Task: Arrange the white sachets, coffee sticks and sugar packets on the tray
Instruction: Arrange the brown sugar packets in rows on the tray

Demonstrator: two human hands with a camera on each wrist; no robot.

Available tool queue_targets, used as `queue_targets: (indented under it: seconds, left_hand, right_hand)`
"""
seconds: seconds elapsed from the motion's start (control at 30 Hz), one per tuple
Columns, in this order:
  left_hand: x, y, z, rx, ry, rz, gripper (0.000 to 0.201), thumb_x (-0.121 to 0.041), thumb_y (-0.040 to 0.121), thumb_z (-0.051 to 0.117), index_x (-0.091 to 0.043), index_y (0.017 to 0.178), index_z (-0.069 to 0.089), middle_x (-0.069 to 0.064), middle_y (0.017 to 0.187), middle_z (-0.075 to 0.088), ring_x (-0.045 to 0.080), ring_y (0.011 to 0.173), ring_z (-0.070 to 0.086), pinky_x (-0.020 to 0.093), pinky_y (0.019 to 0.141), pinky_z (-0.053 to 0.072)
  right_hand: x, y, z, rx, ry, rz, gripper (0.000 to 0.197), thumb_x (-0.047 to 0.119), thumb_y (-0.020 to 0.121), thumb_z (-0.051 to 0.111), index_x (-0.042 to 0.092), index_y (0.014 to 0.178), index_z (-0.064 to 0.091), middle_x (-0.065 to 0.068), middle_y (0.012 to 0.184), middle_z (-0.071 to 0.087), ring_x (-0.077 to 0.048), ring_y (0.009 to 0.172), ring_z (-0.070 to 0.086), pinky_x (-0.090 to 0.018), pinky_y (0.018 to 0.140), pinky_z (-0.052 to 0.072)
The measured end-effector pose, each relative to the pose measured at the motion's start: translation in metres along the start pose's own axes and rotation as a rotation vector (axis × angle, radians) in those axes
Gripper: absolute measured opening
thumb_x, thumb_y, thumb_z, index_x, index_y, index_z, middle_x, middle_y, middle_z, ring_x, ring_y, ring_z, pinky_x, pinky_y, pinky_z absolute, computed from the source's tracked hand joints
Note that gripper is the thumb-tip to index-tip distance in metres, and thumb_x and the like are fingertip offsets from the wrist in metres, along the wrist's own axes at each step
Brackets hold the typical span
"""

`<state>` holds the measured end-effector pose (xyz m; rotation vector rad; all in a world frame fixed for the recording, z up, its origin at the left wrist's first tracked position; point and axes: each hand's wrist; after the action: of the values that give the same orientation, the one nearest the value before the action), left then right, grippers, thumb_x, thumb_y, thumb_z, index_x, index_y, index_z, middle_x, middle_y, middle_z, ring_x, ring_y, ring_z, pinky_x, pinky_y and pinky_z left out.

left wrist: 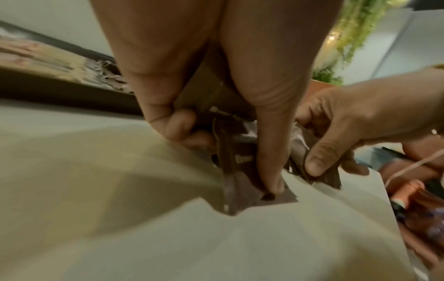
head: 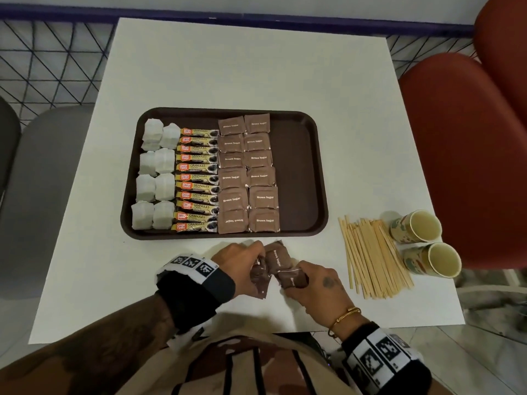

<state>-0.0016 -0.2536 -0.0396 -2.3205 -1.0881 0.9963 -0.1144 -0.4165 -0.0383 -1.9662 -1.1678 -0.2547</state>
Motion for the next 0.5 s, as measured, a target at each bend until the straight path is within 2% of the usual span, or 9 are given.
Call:
queue_targets:
  seconds: [0.07,0.13,0.23,0.3,0.33,0.4,0.43,0.5]
  left_hand:
    - [0.004,-0.002,-0.004,0.04,-0.119,-0.02,0.054,-0.037,0.071,0.082,-0.023,0.114,0.052,-0.004,0.106,0.066,0.02,0.096,0.061,0.031,0.079,0.051]
    - [0.011,-0.006,-0.011,0.047,-0.223,-0.035,0.039,-0.025,0.076,0.077,-0.022,0.109,0.057,-0.005,0.104,0.066,0.018,0.095,0.06,0.028,0.08,0.05]
    - [0.024,-0.011,-0.021,0.06,-0.423,-0.109,0.023,-0.013,0.078,0.069,-0.026,0.091,0.056,-0.005,0.092,0.063,0.016,0.081,0.059,0.025,0.067,0.049]
    - [0.028,-0.015,-0.026,0.079,-0.618,-0.158,0.023,-0.007,0.079,0.068,-0.025,0.085,0.055,-0.002,0.087,0.061,0.015,0.072,0.062,0.026,0.061,0.054]
    - [0.03,-0.016,-0.028,0.085,-0.726,-0.17,0.024,-0.006,0.078,0.069,-0.024,0.087,0.055,0.003,0.093,0.063,0.019,0.077,0.067,0.032,0.067,0.059]
    - [0.03,-0.018,-0.032,0.089,-0.914,-0.164,0.032,0.0,0.079,0.069,-0.023,0.096,0.055,0.015,0.107,0.063,0.031,0.088,0.071,0.049,0.077,0.06]
    - [0.028,-0.019,-0.034,0.086,-0.99,-0.144,0.036,0.004,0.082,0.068,-0.023,0.102,0.055,0.017,0.107,0.065,0.032,0.085,0.071,0.054,0.077,0.059]
    - [0.023,-0.018,-0.036,0.095,-1.13,-0.078,0.043,0.003,0.083,0.07,-0.024,0.114,0.059,0.01,0.096,0.069,0.028,0.079,0.069,0.057,0.072,0.059]
  right_hand:
    - [-0.003,0.002,-0.005,0.021,0.089,-0.004,0.025,0.029,0.076,0.079,0.019,0.096,0.068,0.002,0.083,0.07,-0.021,0.071,0.066,-0.039,0.061,0.059]
    - [-0.006,0.004,-0.01,0.046,0.158,-0.009,0.023,0.023,0.076,0.08,0.02,0.097,0.069,0.001,0.083,0.071,-0.021,0.067,0.068,-0.037,0.053,0.059]
    - [-0.014,0.007,-0.02,0.091,0.156,-0.014,0.023,0.022,0.075,0.082,0.02,0.094,0.07,0.003,0.084,0.071,-0.017,0.063,0.068,-0.034,0.049,0.059]
    - [-0.02,0.009,-0.03,0.149,0.153,-0.007,0.023,0.023,0.073,0.083,0.019,0.091,0.07,0.001,0.081,0.071,-0.02,0.06,0.069,-0.036,0.051,0.06]
    - [-0.022,0.009,-0.037,0.184,0.172,0.003,0.023,0.021,0.072,0.084,0.017,0.091,0.07,-0.002,0.079,0.072,-0.023,0.061,0.069,-0.038,0.053,0.06]
    - [-0.021,0.009,-0.051,0.239,0.265,0.009,0.022,0.016,0.072,0.085,0.015,0.088,0.071,-0.007,0.076,0.073,-0.026,0.065,0.071,-0.038,0.059,0.061]
    - [-0.018,0.009,-0.057,0.258,0.336,0.004,0.022,0.013,0.071,0.085,0.014,0.088,0.071,-0.008,0.077,0.074,-0.024,0.067,0.071,-0.036,0.061,0.061]
    - [-0.006,0.01,-0.063,0.288,0.483,-0.01,0.026,0.007,0.071,0.084,0.009,0.093,0.072,-0.012,0.082,0.074,-0.024,0.071,0.071,-0.034,0.063,0.059]
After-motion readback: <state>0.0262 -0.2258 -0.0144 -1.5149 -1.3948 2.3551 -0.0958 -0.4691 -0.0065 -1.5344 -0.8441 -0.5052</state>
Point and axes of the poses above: each hand's wrist, its own y-axis towards the middle knuckle, its own z-axis out of the palm, x = y × z
